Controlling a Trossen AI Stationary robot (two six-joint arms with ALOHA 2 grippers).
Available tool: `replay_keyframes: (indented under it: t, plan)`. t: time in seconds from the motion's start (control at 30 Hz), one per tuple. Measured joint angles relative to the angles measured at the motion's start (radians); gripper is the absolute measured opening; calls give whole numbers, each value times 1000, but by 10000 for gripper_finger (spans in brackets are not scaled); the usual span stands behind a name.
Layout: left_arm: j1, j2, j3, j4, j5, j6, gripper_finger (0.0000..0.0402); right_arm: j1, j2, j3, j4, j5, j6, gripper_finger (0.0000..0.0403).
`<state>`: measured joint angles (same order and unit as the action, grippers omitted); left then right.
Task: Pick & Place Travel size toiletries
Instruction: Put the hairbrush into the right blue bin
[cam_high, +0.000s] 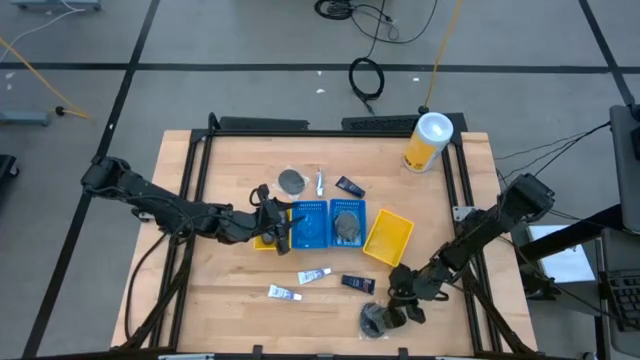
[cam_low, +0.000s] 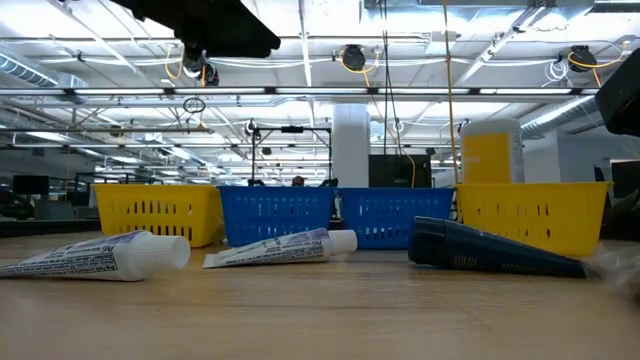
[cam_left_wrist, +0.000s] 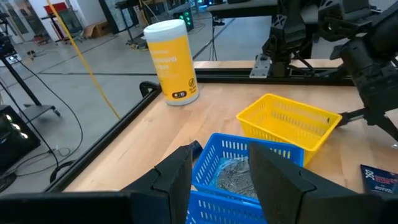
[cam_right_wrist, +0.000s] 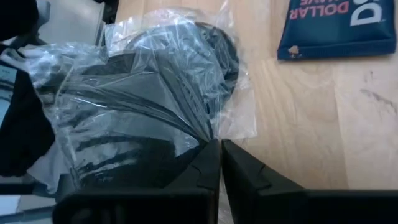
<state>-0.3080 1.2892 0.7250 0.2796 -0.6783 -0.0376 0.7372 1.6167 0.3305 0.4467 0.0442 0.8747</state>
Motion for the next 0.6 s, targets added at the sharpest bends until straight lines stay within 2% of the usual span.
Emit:
replay_keyframes:
  t: [0.2, 0.6]
  plan:
    - [0, 0, 0, -1, 0, -2, 159, -5, -61, 5, -17, 46, -16, 1]
    - [0, 0, 0, 0, 5, -6, 159, -4, -280, 98, -151, 218, -212, 0]
